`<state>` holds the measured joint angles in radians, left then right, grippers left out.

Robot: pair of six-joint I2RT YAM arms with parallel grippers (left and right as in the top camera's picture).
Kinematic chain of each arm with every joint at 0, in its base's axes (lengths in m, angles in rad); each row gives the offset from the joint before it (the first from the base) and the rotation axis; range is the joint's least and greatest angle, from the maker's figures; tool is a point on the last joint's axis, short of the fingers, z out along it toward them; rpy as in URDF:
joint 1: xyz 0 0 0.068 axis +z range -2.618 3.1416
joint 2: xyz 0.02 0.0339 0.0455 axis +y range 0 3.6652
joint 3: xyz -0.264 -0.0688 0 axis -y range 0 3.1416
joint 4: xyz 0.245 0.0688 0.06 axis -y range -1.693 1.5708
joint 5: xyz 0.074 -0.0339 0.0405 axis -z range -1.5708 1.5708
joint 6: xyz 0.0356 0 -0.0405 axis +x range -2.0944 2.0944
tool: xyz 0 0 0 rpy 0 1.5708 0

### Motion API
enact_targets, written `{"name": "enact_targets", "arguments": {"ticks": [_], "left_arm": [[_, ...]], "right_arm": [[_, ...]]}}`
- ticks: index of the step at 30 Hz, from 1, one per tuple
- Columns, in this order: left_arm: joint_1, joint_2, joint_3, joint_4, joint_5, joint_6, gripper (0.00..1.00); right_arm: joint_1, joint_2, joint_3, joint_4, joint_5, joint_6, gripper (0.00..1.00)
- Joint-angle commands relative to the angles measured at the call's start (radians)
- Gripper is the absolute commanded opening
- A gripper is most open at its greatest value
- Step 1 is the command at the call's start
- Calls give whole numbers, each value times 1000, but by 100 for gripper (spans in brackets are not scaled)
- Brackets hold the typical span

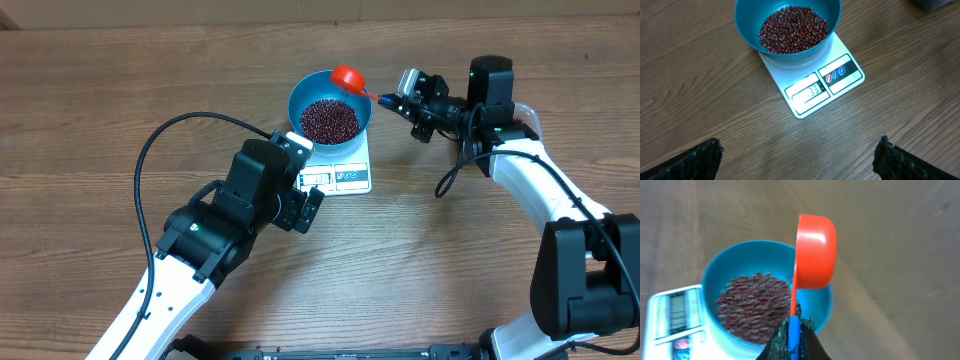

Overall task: Scoop item into bowl and weigh 150g on scale
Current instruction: 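Lift the empty scoop and carry it right back to the tub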

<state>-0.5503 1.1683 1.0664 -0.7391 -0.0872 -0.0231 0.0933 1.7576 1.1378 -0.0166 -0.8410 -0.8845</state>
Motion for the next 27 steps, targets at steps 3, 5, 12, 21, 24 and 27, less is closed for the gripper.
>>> {"name": "enact_targets", "arguments": {"ticks": [3,5,12,21,24,27], "left_arm": [[-6,5,-6,3,-5,-7,100],[-6,5,-6,2,-5,-7,100],[-6,5,-6,2,-5,-7,100],[-6,5,-6,3,-5,-7,100],[-6,5,-6,2,-5,-7,100],[-6,5,-6,2,-5,-7,100]], "right_arm": [[3,6,26,103,36,-30,4],[3,6,27,102,36,-16,4],[-19,-100,29,101,38,315,4],[-164,-303,29,-57,330,612,4],[-237,-335,29,-196,463,627,4],[-300,-336,29,-333,591,618,4]]}}
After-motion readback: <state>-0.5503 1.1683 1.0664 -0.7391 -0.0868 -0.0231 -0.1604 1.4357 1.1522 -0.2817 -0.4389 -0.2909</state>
